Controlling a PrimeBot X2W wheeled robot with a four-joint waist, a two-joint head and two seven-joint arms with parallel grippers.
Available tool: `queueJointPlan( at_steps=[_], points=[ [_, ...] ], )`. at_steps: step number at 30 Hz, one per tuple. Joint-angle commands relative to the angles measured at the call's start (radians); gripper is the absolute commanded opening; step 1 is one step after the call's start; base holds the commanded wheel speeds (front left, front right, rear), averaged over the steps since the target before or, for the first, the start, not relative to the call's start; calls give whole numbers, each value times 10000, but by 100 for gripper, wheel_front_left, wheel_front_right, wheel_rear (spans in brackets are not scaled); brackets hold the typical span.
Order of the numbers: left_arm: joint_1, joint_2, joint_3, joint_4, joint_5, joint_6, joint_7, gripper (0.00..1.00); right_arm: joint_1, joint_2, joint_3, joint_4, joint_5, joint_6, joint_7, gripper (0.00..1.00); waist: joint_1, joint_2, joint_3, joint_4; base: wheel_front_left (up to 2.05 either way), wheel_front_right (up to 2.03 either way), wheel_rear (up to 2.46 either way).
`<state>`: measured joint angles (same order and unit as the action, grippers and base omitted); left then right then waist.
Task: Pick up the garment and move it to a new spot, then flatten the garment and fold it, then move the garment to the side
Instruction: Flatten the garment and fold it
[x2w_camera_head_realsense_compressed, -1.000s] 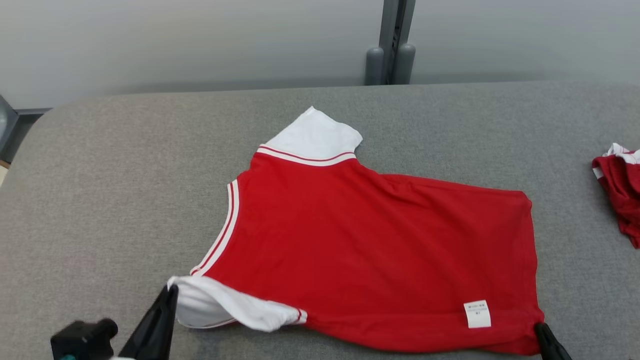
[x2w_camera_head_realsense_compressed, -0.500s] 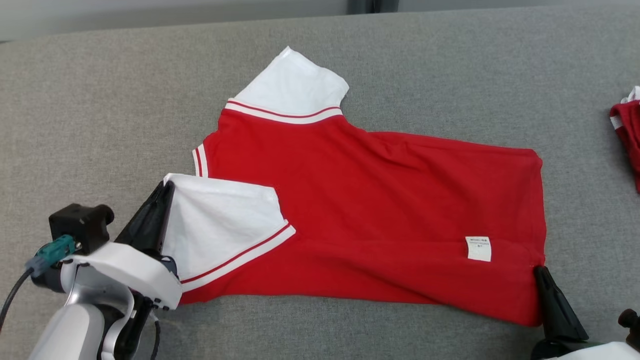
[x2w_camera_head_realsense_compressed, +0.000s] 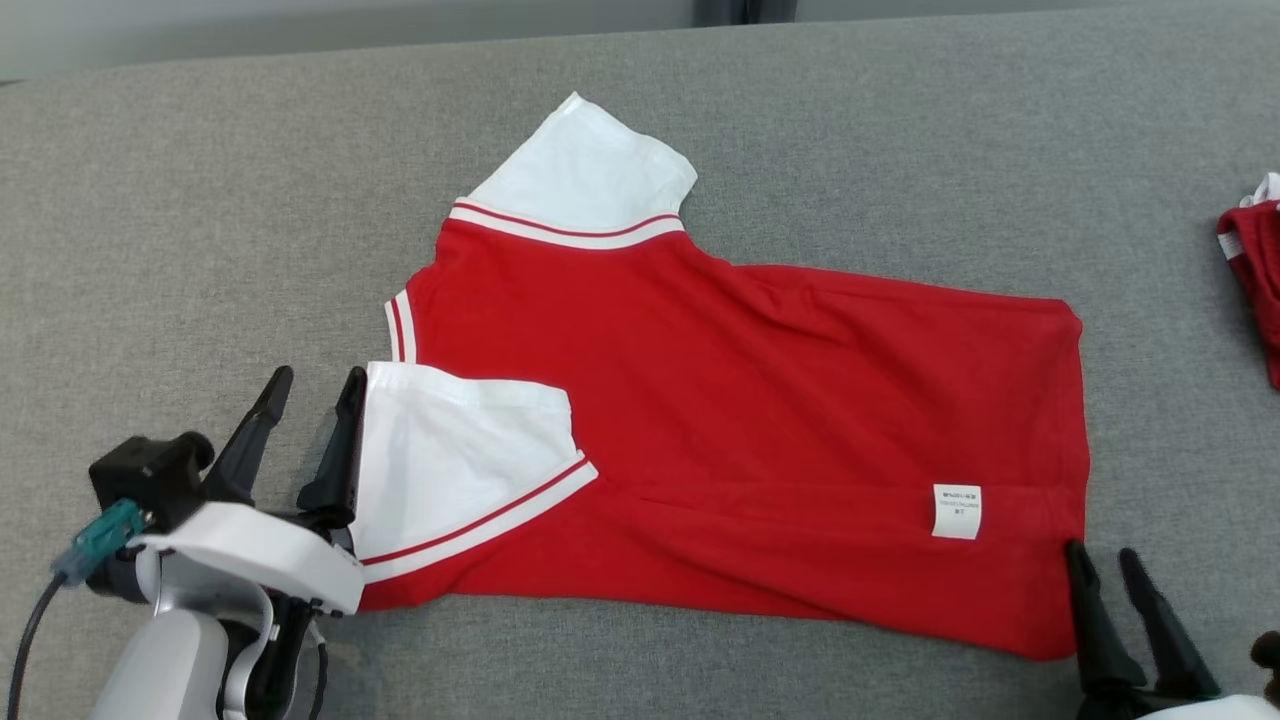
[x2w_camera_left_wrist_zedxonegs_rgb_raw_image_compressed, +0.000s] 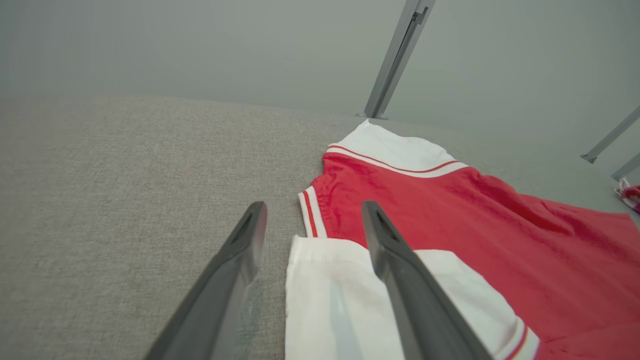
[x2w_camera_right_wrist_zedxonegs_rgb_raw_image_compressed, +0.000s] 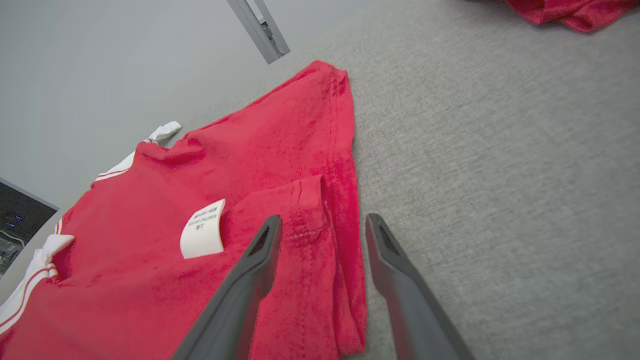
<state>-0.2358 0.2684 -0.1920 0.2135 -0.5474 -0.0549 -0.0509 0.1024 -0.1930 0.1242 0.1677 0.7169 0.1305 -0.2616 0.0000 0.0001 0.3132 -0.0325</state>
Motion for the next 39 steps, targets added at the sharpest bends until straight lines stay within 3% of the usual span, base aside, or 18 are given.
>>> queueJointPlan(
  at_steps=[1,5,10,17,23,39],
  points=[
    [384,-104,211,-123,-56,198,-519,100,91,103,-521,-417,-491,4,-40,100,0,-1,-242,-41,0,0,0],
    [1039,-232,591,-533,189,705,-1494,100,108,450,-1399,-1037,-1624,4,-40,100,0,-1,-552,-124,0,0,0],
    [1575,-446,880,-1003,387,1156,-1898,100,-193,695,-1852,-1174,-2571,4,-40,100,0,-1,-953,-77,0,0,0],
    [2757,-569,1137,-1600,1028,1719,-2102,100,-667,695,-1574,-872,-4079,3,162,100,0,-1,-1672,108,0,0,0],
    [3558,-533,862,-1659,1664,1914,-2124,100,-395,755,-1460,-643,-4893,3,325,100,0,-1,-2211,282,0,0,0],
    [3554,-438,525,-1525,1710,1962,-1769,100,-308,1020,-1340,-586,-4984,3,401,100,0,-1,-2097,233,0,0,0]
  ],
)
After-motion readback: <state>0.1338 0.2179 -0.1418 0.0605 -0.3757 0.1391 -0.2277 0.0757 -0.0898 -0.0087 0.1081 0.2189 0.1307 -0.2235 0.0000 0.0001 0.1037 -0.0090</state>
